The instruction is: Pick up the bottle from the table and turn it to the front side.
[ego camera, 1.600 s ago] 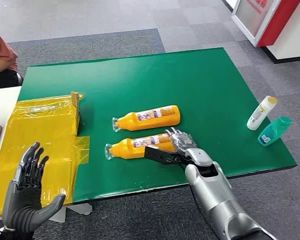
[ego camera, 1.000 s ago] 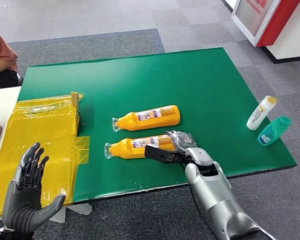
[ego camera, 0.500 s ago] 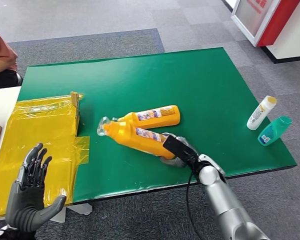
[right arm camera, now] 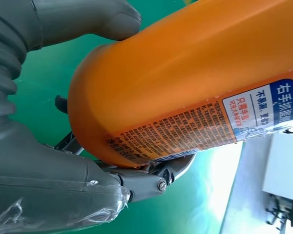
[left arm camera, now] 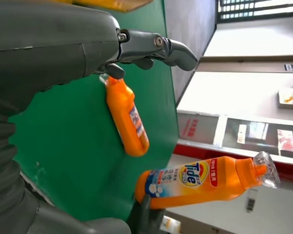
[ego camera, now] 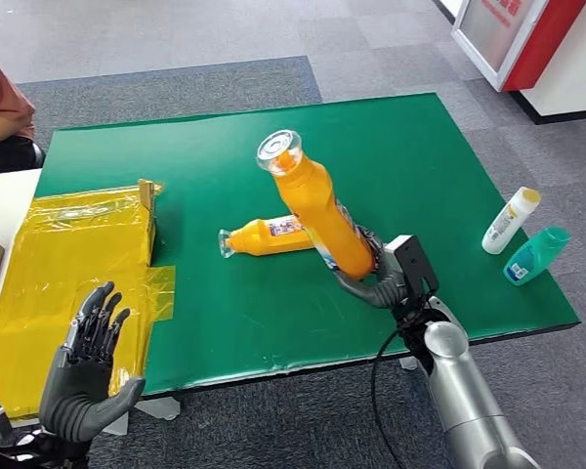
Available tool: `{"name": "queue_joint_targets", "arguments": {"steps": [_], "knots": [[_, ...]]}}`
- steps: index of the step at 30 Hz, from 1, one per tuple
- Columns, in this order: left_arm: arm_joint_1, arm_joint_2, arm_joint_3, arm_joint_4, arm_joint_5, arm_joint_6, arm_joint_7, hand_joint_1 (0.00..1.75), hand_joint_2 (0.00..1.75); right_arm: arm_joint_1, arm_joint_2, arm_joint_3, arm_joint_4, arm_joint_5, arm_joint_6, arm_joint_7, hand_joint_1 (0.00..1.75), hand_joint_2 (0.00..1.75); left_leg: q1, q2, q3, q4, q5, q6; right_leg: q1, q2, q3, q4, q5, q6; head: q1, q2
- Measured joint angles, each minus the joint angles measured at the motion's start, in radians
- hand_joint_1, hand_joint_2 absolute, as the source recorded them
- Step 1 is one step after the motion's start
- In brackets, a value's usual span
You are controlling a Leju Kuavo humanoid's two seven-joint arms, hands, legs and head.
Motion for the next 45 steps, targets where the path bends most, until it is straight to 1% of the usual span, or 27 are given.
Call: {"name": "queue_joint_targets", "arguments": {"steps": [1,3,12,18,25,30,37,41,45], "knots": [[-0.014,-0.009,-0.011,0.012,0.037,-0.007,0.021,0.00,1.75,-0.001,0.005,0.004,-0.024,-0.023,-0.016,0.006,1.75,1.75,0.000,0.000,0.000,0.000,0.000,0.000,0.000,0.000,0.000,0.000,0.000,0.000,0.000,0.000],[-0.040,-0.029,-0.024,0.029,0.076,-0.016,0.044,0.00,1.75,-0.008,0.018,0.015,-0.041,-0.029,-0.022,0.010,1.75,1.75,0.000,0.000,0.000,0.000,0.000,0.000,0.000,0.000,0.000,0.000,0.000,0.000,0.000,0.000],[-0.200,-0.097,-0.037,0.103,0.105,0.026,0.127,0.00,1.75,-0.059,0.078,0.109,-0.045,0.015,-0.044,0.015,1.75,1.75,0.000,0.000,0.000,0.000,0.002,0.000,0.000,0.000,0.000,0.000,0.001,0.000,0.000,0.000],[-0.264,-0.119,-0.034,0.139,0.138,0.028,0.143,0.00,1.75,-0.078,0.101,0.149,-0.042,0.017,-0.034,0.010,1.75,1.75,0.000,0.000,0.000,0.000,0.002,0.000,0.000,0.000,0.000,0.001,0.001,0.000,0.000,0.000],[-0.352,-0.141,-0.029,0.166,0.169,0.046,0.186,0.00,1.75,-0.086,0.128,0.214,-0.041,0.018,-0.017,-0.005,1.75,1.75,0.000,0.000,-0.001,0.000,0.002,0.000,0.000,0.000,0.000,0.001,0.001,0.000,0.000,0.000],[-0.387,-0.153,-0.030,0.175,0.175,0.053,0.198,0.00,1.75,-0.086,0.140,0.265,-0.042,0.020,-0.016,-0.009,1.75,1.75,0.000,0.000,-0.001,0.000,0.002,0.000,0.000,0.000,-0.001,0.001,0.001,0.000,0.000,0.000],[-0.432,-0.157,-0.046,0.192,0.202,0.056,0.211,0.00,1.75,-0.094,0.150,0.326,-0.042,0.012,-0.020,-0.018,1.75,1.75,0.000,0.000,-0.001,0.000,0.002,0.000,0.000,0.000,-0.001,0.001,0.001,0.000,0.000,0.000],[-0.444,-0.159,-0.078,0.202,0.224,0.041,0.227,0.00,1.75,-0.104,0.151,0.340,-0.041,0.008,-0.026,-0.021,1.75,1.75,0.000,0.000,-0.001,0.000,0.002,0.000,0.000,0.000,-0.001,0.001,0.001,0.000,0.000,0.000],[-0.446,-0.161,-0.136,0.210,0.242,0.027,0.250,0.00,1.75,-0.115,0.152,0.350,-0.035,0.007,-0.035,-0.023,1.75,1.75,0.000,0.000,-0.001,0.000,0.002,0.000,0.000,0.000,-0.001,0.001,0.001,0.000,0.000,0.000]]}}
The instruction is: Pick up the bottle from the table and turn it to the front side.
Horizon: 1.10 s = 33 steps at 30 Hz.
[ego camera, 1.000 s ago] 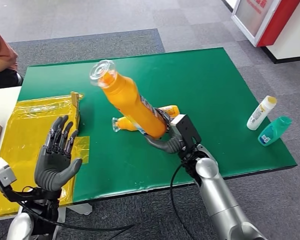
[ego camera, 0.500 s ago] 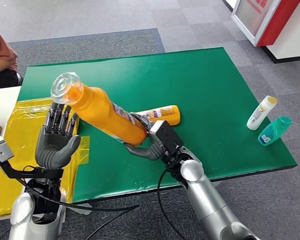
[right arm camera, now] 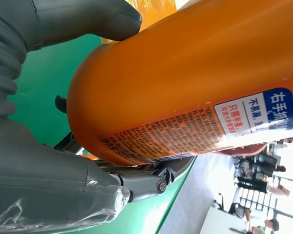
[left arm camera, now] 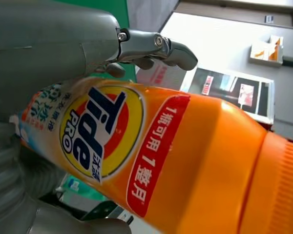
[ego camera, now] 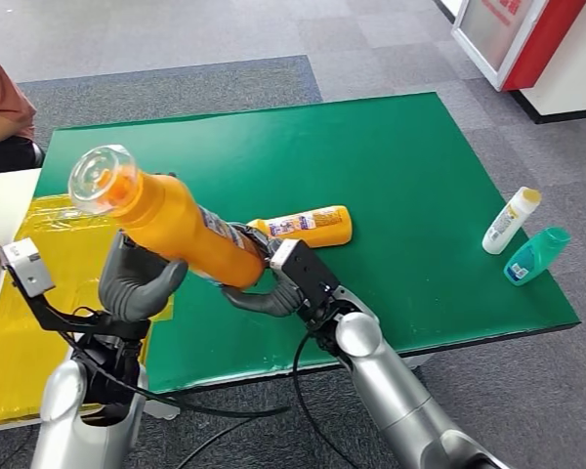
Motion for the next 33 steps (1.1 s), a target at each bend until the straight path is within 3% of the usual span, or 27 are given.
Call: {"name": "queue_joint_targets", "arguments": {"steps": [13,17,28,32,33], "knots": [[-0.012,0.033,-0.118,0.025,-0.005,0.019,0.005,0.00,1.75,0.001,-0.003,0.002,0.023,-0.006,-0.017,-0.015,1.75,1.75,0.000,0.000,0.000,0.000,0.000,0.000,0.000,0.000,0.000,0.000,0.000,0.000,0.000,0.000],[-0.019,0.040,-0.127,0.026,-0.054,0.051,0.007,1.75,1.75,0.002,-0.005,0.009,0.025,0.003,-0.016,-0.015,1.75,1.75,0.000,0.000,0.000,0.000,0.000,0.000,0.000,0.000,0.000,0.000,0.000,0.000,0.000,0.000],[-0.036,0.049,-0.119,0.027,-0.136,0.082,0.018,1.75,1.75,0.006,-0.006,0.021,0.025,0.015,-0.018,-0.018,1.75,1.75,0.000,0.000,0.000,0.000,0.000,0.000,0.000,0.000,0.000,0.000,0.000,0.000,0.000,0.000],[-0.047,0.054,-0.111,0.029,-0.166,0.081,0.033,0.06,1.75,0.010,-0.008,0.028,0.025,0.020,-0.022,-0.017,1.75,1.75,0.000,0.000,0.000,0.000,0.000,0.000,0.000,0.000,0.000,0.000,0.000,0.000,0.000,0.000],[-0.048,0.056,-0.111,0.030,-0.172,0.079,0.037,0.00,1.75,0.010,-0.008,0.028,0.025,0.021,-0.024,-0.016,1.75,1.75,0.000,0.000,0.000,0.000,0.000,0.000,0.000,0.000,0.000,0.000,0.000,0.000,0.000,0.000]]}}
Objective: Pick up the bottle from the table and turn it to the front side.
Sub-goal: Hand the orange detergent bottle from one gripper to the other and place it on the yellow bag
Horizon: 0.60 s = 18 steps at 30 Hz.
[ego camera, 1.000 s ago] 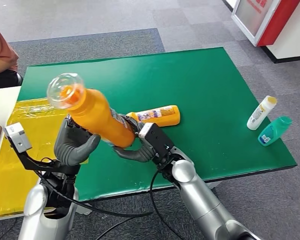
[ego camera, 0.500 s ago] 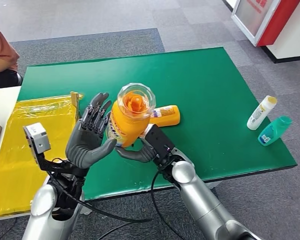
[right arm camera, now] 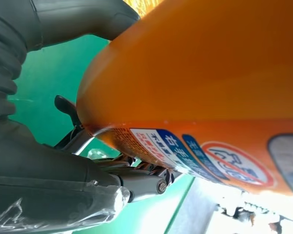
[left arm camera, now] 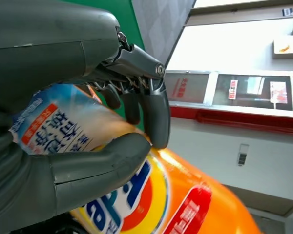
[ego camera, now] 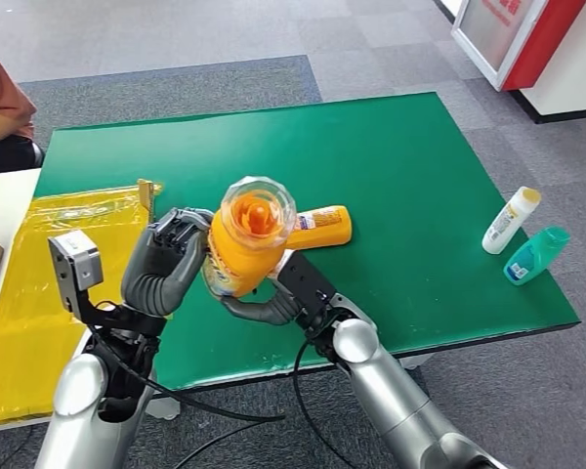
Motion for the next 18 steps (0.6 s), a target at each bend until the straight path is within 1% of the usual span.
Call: {"name": "queue_joint_targets", "arguments": {"steps": [6,12,15,18], "knots": [[-0.005,0.019,-0.004,0.010,-0.019,-0.018,0.017,0.00,1.75,-0.005,-0.001,-0.003,0.000,0.000,-0.006,0.001,1.75,1.75,0.000,0.000,0.000,0.000,0.000,0.000,0.000,0.000,0.000,0.000,0.000,0.000,0.000,0.000],[-0.028,0.045,-0.027,0.029,-0.068,-0.019,0.056,0.00,1.75,-0.011,-0.002,-0.003,0.000,0.008,-0.012,0.001,1.75,1.75,0.000,0.000,0.000,0.000,0.000,0.000,0.000,0.000,0.000,0.000,0.000,0.000,0.000,0.000],[-0.041,0.054,-0.039,0.037,-0.124,0.004,0.078,0.00,1.75,-0.012,-0.003,-0.003,0.000,0.024,-0.025,0.005,1.75,1.75,0.000,0.000,0.000,0.000,0.000,0.000,0.000,0.000,0.000,0.000,0.000,0.000,0.000,0.000],[-0.047,0.058,-0.051,0.041,-0.242,0.040,0.103,0.00,1.75,-0.011,-0.002,-0.004,-0.003,0.052,-0.041,0.015,1.75,1.75,0.000,0.000,0.000,0.000,0.000,0.000,0.000,0.000,0.000,0.000,0.000,0.000,0.000,0.000]]}}
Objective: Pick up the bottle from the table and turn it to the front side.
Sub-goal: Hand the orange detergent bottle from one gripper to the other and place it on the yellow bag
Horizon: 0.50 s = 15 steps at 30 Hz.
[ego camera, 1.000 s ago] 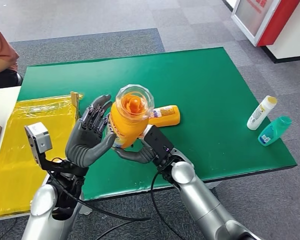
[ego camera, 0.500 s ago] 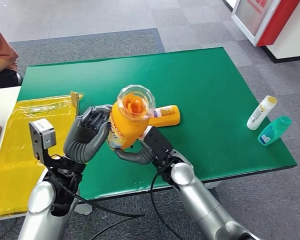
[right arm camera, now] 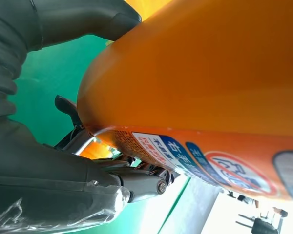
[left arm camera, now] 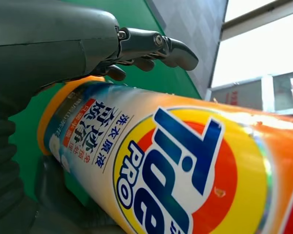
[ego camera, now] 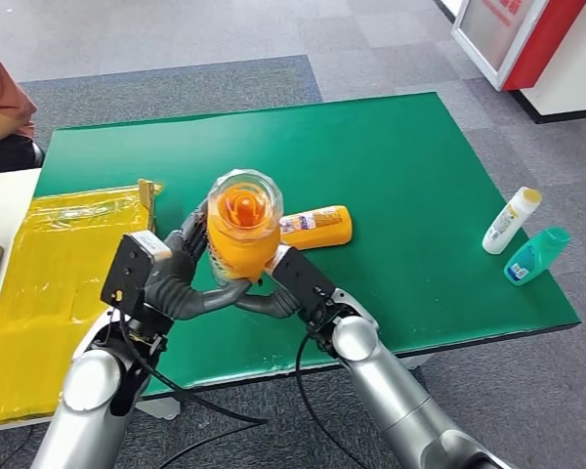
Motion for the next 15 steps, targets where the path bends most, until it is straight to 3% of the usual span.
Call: {"name": "queue_joint_targets", "arguments": {"steps": [10,14,15], "knots": [[-0.017,-0.023,-0.006,-0.001,-0.296,0.041,0.011,0.00,1.75,0.004,0.009,-0.027,-0.017,0.056,0.000,0.014,1.75,1.75,0.000,0.000,0.000,0.000,0.000,0.000,0.000,0.000,0.000,0.000,0.000,0.000,0.000,0.000],[-0.017,-0.039,-0.006,-0.009,-0.370,0.045,0.000,1.75,1.75,0.006,0.017,-0.039,-0.023,0.070,0.000,0.017,1.75,1.75,0.000,0.000,0.000,0.000,0.000,0.000,0.000,0.000,0.000,0.000,0.000,0.000,0.000,0.000],[-0.016,-0.042,-0.006,-0.011,-0.375,0.044,-0.003,1.75,1.75,0.006,0.018,-0.042,-0.023,0.071,0.000,0.018,1.75,1.75,0.000,0.000,0.000,0.000,0.000,0.000,0.000,0.000,0.000,0.000,0.000,0.000,0.000,0.000]]}}
